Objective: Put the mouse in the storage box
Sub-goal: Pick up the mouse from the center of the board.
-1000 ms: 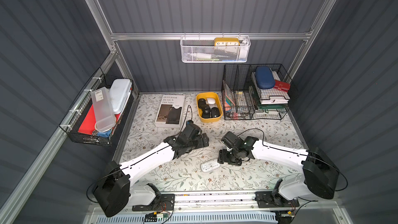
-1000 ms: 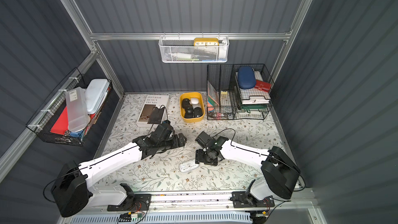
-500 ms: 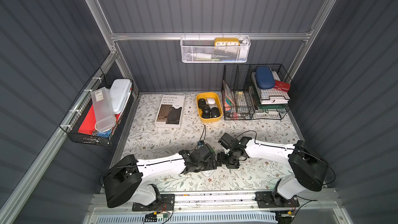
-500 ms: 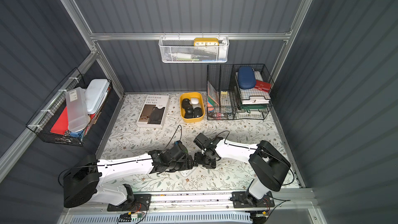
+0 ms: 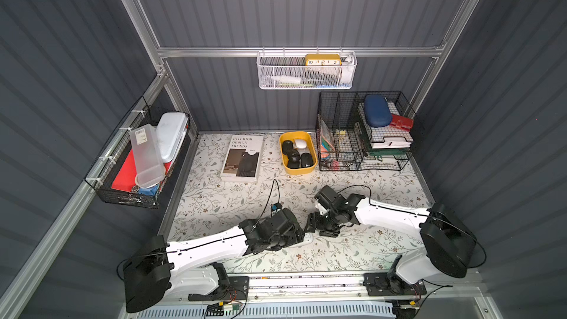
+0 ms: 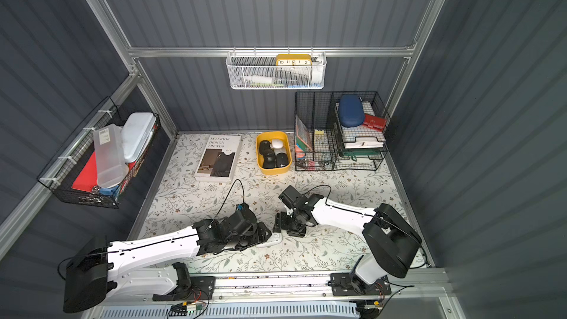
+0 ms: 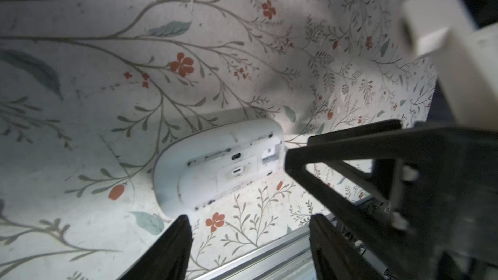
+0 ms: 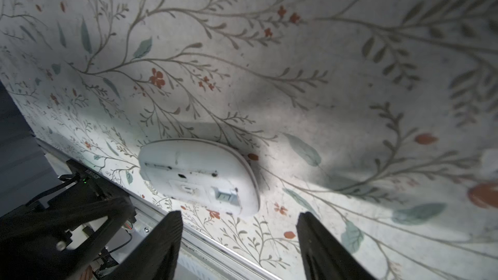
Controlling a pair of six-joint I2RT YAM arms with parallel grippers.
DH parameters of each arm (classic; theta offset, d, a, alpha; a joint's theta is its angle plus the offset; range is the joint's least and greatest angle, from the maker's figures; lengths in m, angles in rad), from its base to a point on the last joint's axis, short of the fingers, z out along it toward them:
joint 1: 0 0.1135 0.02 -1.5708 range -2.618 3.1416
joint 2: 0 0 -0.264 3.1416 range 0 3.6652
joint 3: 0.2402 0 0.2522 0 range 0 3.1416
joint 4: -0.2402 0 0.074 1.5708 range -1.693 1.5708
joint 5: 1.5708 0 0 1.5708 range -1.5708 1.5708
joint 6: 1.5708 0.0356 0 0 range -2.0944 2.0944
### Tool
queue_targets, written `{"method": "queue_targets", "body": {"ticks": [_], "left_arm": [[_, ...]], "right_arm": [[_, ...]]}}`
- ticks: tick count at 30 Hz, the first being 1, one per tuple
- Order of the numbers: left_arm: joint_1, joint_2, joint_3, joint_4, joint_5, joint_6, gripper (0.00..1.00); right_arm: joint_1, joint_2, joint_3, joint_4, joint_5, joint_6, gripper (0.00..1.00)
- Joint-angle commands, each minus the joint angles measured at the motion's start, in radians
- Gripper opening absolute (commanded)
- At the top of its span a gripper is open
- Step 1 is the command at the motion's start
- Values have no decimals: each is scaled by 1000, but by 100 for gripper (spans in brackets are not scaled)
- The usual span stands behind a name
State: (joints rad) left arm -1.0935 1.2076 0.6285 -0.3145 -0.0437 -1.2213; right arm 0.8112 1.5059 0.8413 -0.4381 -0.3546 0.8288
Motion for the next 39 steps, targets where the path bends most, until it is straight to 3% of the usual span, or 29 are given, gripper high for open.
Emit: {"method": "queue_targets", "body": {"ticks": [1, 9, 20, 30, 39], "left_arm": [[-5, 16, -44, 11, 66, -20, 66], [-9, -2, -83, 55, 70, -49, 64], [-8, 120, -45, 81, 22, -21, 61], [-9, 223, -5, 133, 26, 1, 44], [-8, 243, -2, 163, 44, -17, 40]], "right_arm": [[-3, -9, -33, 9, -39, -28, 72], [-4, 9, -39, 18, -54, -29, 71], [-12, 116, 19, 40, -125, -22, 71], [-28, 144, 38, 42, -106, -34, 71], [-59, 139, -1, 83, -110, -1, 71]]}}
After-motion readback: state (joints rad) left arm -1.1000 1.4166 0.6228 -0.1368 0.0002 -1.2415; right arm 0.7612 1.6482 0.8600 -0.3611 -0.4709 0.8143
